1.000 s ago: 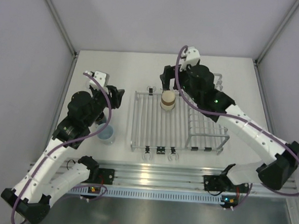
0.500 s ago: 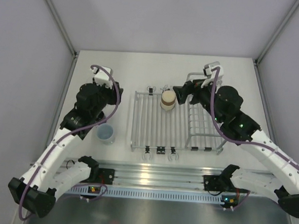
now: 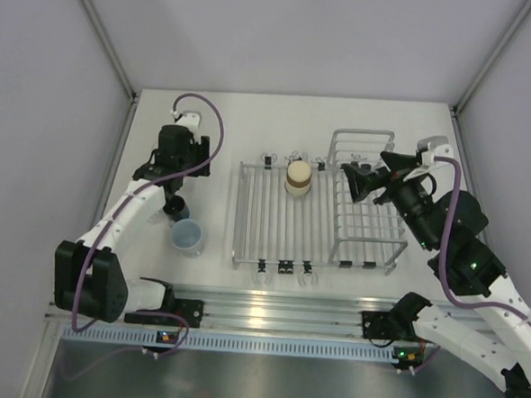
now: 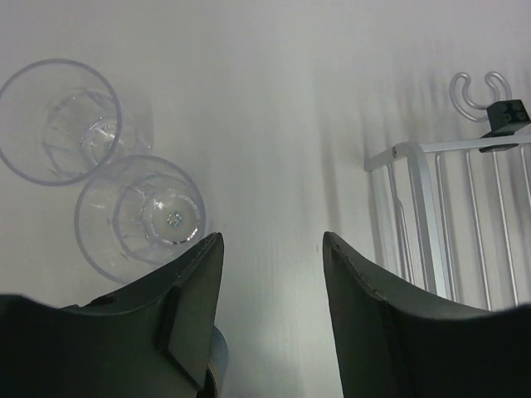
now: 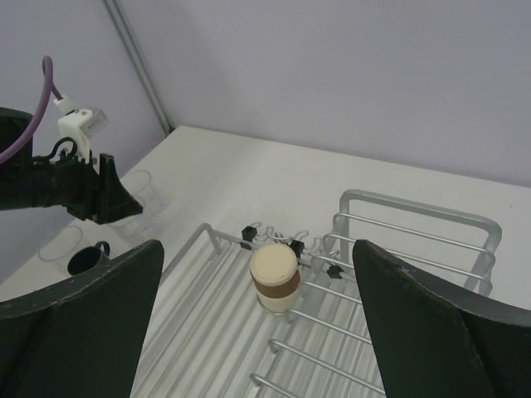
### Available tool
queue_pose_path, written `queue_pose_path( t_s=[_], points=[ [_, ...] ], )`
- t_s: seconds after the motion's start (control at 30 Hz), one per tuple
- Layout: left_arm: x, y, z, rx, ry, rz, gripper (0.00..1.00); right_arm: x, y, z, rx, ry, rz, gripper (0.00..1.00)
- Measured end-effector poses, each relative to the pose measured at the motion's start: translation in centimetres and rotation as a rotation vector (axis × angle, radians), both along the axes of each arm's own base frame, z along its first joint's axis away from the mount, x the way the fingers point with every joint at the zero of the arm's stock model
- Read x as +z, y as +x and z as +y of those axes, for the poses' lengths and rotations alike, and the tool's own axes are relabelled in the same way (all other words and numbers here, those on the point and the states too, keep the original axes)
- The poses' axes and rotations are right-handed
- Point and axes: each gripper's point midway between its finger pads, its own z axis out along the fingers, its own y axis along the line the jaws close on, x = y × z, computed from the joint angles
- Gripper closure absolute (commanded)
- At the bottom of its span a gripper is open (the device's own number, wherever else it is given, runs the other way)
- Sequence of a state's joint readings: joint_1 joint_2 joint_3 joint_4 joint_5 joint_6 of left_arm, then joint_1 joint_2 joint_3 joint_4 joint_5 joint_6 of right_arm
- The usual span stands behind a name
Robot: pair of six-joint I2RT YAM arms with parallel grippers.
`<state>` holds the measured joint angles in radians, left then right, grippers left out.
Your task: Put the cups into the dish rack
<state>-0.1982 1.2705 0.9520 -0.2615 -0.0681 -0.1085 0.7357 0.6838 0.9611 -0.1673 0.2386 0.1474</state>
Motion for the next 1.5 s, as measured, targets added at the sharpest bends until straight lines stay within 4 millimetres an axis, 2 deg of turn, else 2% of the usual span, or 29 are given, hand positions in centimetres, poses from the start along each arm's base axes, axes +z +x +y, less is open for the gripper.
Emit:
queue_pose_path(
  t_s=[0.3, 0.4, 0.63, 0.9, 1.1, 1.27, 1.47, 1.5],
  points=[
    [-2.6, 2.4, 1.4, 0.054, 0.005, 0.083, 0.44, -1.5, -0.4, -0.9, -0.015, -0.028, 0.009, 0.02],
    [-3.6, 2.4, 2.0, 0.075, 0.011, 0.111, 0.44, -1.7, -0.5, -1.1, -0.021, -0.028, 0.01, 0.02],
    [-4.4, 2.6, 4.5, 0.158, 0.036, 0.13, 0.44, -2.0, -0.4, -1.2, -0.031, -0.027, 0.013, 0.02],
    [-6.9, 2.7, 5.1, 0.181, 0.065, 0.209, 0.46, -2.5, -0.2, -1.0, -0.032, -0.03, 0.028, 0.02],
    [-7.9, 2.2, 5.1, 0.186, 0.066, 0.252, 0.61, -3.1, 0.0, -0.9, -0.034, -0.029, 0.041, 0.02],
    [-7.7, 2.5, 5.0, 0.187, 0.059, 0.256, 0.79, -3.5, 0.2, -0.8, -0.034, -0.028, 0.052, 0.02],
    [-7.8, 2.6, 4.7, 0.176, 0.045, 0.266, 0.88, -3.7, 0.3, -0.6, -0.034, -0.032, 0.059, 0.02],
    [-7.8, 2.5, 4.7, 0.175, 0.044, 0.269, 0.93, -3.7, 0.3, -0.6, -0.034, -0.031, 0.059, 0.02]
  ],
)
